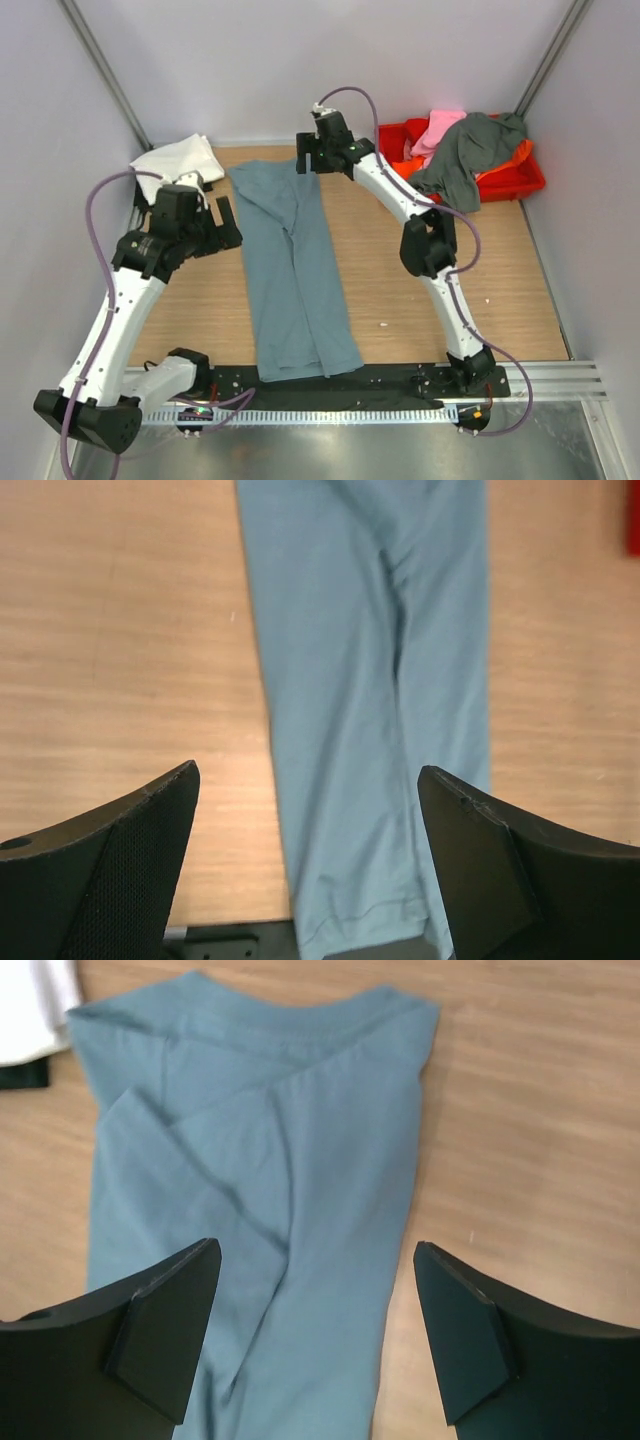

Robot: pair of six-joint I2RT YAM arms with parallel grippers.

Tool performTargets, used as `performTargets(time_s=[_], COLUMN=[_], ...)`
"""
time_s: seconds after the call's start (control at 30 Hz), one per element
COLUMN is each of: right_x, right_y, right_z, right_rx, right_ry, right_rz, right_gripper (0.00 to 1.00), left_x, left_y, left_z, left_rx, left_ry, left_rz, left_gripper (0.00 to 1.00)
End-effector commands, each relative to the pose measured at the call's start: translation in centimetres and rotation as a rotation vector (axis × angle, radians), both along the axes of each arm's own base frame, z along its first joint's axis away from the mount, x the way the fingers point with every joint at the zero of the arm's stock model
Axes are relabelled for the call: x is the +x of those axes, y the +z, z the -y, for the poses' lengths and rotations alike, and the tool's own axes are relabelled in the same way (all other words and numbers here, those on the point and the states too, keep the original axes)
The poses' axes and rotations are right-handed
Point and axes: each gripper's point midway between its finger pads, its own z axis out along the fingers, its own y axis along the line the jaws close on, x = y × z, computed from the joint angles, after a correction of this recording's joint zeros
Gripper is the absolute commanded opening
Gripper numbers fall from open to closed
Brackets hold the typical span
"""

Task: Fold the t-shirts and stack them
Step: Fold the tshirt

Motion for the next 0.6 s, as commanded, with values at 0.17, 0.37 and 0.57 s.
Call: performTargets(time_s=[0.17,0.37,0.57], right_x=[4.6,5.7,7.2], right_y=[-4.2,-7.5,-9.4], right_z=[0.5,-0.5,-1.9], right_rx=[-0.012,0.033,0.109], right_ry=[0.04,0.044,0.026], right_rz=[-0.006,-0.029,-0.014], right_gripper=[0.84,0.83,0.75], left_x=[-3.5,-5.7,-6.0], left_y=[-3.4,-3.3,-2.1], left_z=[-0.6,-1.8,-0.8], left_rx=[-0.019,-0.004,-0.073], left_ry=[-0.007,0.018,-0.031], left_rz=[-0.011,0.019,0.119], left_gripper=[0.9,0.91,0.91])
